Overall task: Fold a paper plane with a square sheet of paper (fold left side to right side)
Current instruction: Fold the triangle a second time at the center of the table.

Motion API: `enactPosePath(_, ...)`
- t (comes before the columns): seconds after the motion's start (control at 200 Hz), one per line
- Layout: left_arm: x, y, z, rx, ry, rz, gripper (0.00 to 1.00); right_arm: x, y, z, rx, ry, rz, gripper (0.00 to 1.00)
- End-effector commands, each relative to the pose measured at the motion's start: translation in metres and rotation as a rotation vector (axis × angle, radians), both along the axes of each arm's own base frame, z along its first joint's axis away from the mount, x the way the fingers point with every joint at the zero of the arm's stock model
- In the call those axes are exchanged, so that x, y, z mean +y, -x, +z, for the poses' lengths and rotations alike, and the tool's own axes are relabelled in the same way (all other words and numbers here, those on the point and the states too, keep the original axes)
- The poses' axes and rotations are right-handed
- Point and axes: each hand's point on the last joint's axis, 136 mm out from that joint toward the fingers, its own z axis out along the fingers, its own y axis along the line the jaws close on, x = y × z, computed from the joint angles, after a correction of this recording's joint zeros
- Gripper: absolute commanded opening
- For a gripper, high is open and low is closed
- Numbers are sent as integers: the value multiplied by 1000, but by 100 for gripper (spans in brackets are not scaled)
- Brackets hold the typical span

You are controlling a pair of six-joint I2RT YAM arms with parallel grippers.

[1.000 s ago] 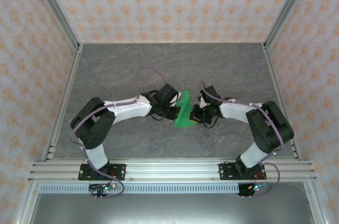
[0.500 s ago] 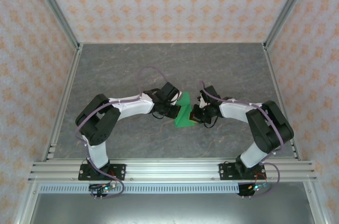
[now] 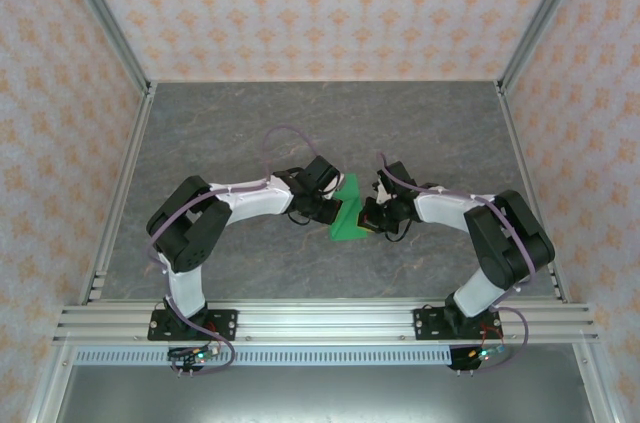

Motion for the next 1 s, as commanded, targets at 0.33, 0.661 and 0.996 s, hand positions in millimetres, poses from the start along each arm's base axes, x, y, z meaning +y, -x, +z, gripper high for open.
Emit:
enactPosePath(0.33,-1,-10,1,-11,0,-14,1,-18,17,-22,81,114,6,6)
enactPosePath(0.661,-8,-10,5,-14,36,-24,1,-18,18,-24,84,115,9,6)
enactPosePath(0.996,-5,-10,0,-10,18,-23,1,-18,19,-24,90,116,9,6)
